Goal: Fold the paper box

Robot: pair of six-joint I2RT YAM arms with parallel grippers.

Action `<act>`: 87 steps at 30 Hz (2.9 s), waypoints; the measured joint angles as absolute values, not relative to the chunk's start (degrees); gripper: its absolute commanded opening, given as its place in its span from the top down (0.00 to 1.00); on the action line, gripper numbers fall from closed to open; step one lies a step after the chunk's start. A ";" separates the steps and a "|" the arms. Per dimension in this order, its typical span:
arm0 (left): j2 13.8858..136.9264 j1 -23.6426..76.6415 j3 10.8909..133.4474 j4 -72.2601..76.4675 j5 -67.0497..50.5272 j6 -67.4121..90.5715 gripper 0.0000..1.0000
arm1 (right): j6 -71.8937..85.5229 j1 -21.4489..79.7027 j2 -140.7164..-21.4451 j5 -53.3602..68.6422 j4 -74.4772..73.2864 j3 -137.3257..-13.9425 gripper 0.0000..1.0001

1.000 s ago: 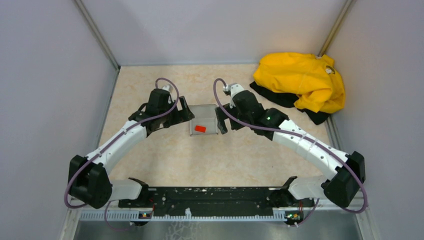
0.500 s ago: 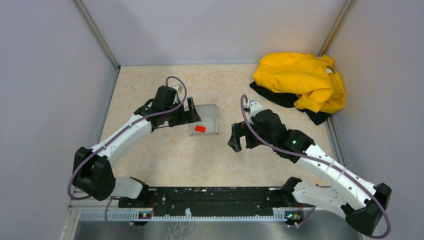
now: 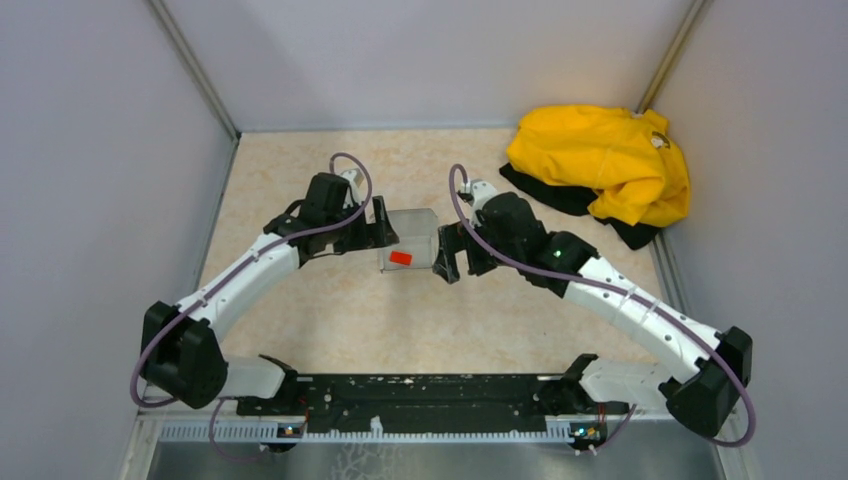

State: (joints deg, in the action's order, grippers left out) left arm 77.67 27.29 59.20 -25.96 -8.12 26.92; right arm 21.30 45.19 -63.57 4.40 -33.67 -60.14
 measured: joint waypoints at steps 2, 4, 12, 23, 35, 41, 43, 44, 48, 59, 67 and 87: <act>76.51 27.27 57.87 -25.52 -7.81 26.94 0.01 | 20.64 45.19 -65.25 4.23 -32.95 -61.49 0.02; 75.88 27.27 57.12 -25.21 -7.70 26.94 0.01 | 19.94 45.19 -66.94 4.08 -32.58 -62.83 0.02; 70.63 27.29 52.14 -22.57 -7.77 26.50 0.01 | 17.98 45.19 -70.32 2.81 -31.88 -64.90 0.01; 69.01 27.29 48.05 -20.58 -10.48 28.84 0.01 | 14.90 44.84 -73.38 -1.06 -27.99 -65.12 0.02; 60.49 27.29 43.46 -21.34 -8.69 30.85 0.01 | 11.73 43.57 -82.02 -2.83 -26.59 -72.36 0.03; 63.83 27.29 45.82 -20.75 -8.38 30.44 0.01 | 6.35 40.14 -84.84 -1.58 -27.90 -77.87 0.17; 66.15 27.29 48.03 -20.69 -8.29 29.69 0.01 | 5.21 37.23 -86.11 0.60 -28.80 -80.36 0.22; 67.70 27.29 49.71 -20.32 -7.94 28.71 0.01 | 4.69 35.53 -86.70 1.72 -28.95 -81.49 0.24; 69.06 27.29 51.09 -19.33 -6.11 25.91 0.01 | 1.06 28.91 -87.24 5.96 -28.95 -82.54 0.27; 76.36 27.29 53.28 -14.92 4.97 15.81 0.19 | -9.69 28.71 -95.42 12.23 -28.58 -83.74 0.47; 77.91 27.29 54.11 -9.56 9.82 5.23 0.18 | -16.29 29.15 -97.41 13.87 -28.40 -83.66 0.50; 82.85 27.22 57.43 -9.04 5.02 -8.49 0.35 | -22.74 35.83 -102.26 12.64 -29.52 -83.77 0.63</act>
